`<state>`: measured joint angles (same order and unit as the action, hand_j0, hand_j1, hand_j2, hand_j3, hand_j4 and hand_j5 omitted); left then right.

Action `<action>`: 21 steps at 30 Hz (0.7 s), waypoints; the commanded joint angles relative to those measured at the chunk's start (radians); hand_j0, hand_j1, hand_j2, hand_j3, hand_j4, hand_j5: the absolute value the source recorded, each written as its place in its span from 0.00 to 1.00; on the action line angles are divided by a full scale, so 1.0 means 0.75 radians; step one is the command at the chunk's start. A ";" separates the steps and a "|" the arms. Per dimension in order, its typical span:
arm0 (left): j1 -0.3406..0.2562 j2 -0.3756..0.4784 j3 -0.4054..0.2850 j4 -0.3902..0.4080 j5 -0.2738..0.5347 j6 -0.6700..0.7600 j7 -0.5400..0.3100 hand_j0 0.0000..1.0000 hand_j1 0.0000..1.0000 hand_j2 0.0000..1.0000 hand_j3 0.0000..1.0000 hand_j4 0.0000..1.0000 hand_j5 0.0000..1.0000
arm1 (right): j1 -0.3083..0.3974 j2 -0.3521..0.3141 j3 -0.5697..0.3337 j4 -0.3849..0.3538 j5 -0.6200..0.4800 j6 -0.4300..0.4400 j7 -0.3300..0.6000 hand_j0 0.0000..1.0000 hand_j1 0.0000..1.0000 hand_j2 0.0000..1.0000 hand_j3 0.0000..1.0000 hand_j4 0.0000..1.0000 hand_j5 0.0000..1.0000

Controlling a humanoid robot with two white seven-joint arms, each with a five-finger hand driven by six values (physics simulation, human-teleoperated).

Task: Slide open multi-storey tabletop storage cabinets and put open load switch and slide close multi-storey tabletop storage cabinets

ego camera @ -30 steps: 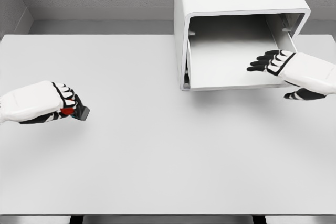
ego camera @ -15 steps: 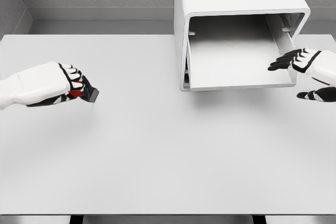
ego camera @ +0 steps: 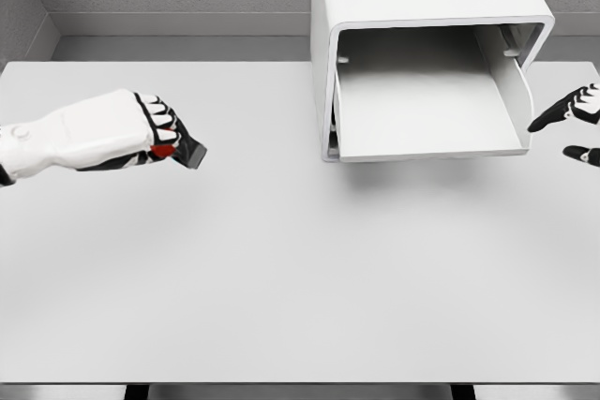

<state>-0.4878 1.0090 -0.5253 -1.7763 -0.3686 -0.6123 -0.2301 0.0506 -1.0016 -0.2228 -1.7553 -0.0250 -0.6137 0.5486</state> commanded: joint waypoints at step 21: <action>-0.209 -0.137 -0.122 -0.002 -0.010 0.002 -0.018 0.48 0.48 0.48 0.48 0.48 0.48 | 0.151 -0.176 0.039 -0.001 -0.028 0.004 0.005 0.61 0.61 0.61 0.61 0.61 0.61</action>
<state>-0.6473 0.9245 -0.5888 -1.7788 -0.3764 -0.6120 -0.2377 0.1657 -1.1282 -0.1916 -1.7510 -0.0433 -0.6140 0.5512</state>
